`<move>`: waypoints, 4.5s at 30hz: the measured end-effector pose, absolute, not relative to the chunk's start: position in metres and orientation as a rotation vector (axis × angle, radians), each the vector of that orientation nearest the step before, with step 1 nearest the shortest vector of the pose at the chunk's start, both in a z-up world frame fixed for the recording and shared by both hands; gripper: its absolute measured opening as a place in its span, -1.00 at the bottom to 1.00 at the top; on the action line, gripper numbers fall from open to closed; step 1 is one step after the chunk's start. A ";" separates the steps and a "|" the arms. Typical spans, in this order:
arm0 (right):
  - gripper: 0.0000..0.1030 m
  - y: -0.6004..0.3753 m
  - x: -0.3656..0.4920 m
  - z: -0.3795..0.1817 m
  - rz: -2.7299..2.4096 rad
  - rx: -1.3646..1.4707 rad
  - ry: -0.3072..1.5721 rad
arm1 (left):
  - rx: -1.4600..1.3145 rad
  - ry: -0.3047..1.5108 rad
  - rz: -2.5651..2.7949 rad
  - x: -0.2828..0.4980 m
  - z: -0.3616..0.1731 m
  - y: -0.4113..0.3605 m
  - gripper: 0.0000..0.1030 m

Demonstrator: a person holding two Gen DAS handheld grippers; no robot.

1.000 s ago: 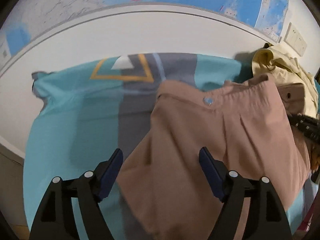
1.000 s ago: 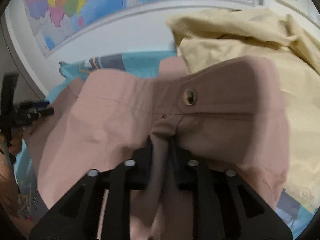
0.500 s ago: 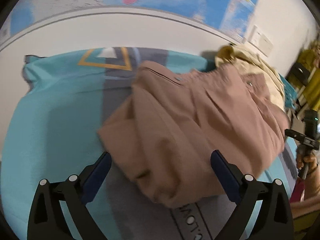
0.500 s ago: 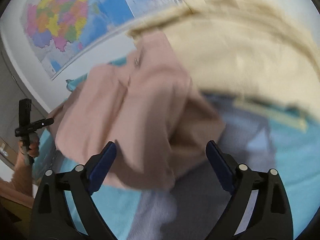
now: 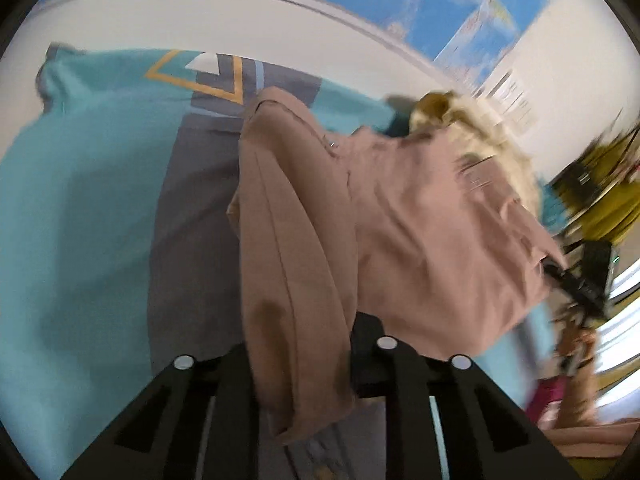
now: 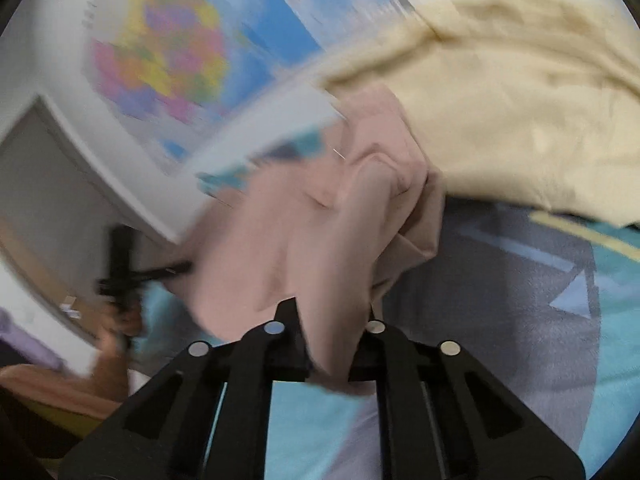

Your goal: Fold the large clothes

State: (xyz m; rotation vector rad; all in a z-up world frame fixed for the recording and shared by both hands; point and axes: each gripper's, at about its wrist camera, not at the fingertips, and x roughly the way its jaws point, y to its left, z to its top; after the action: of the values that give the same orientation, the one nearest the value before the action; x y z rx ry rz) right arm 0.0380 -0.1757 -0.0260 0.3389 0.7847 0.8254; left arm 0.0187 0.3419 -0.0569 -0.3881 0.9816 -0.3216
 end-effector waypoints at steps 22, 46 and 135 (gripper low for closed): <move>0.63 -0.168 0.070 -0.074 0.568 0.133 0.902 | -0.129 0.964 -0.190 0.010 -0.046 0.323 0.80; -0.58 -0.156 0.132 -0.110 0.492 0.233 0.941 | -0.064 1.018 -0.090 0.071 -0.076 0.304 -0.09; 0.41 -0.146 -0.023 -0.090 0.705 0.291 0.828 | -0.616 0.957 -0.302 -0.082 -0.106 0.310 0.73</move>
State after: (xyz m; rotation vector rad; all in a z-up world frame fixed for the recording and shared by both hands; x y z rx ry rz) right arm -0.0234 -0.1458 -0.0900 0.2915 0.8283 0.7051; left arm -0.0815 0.3102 -0.1060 -0.6157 0.9574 -0.3022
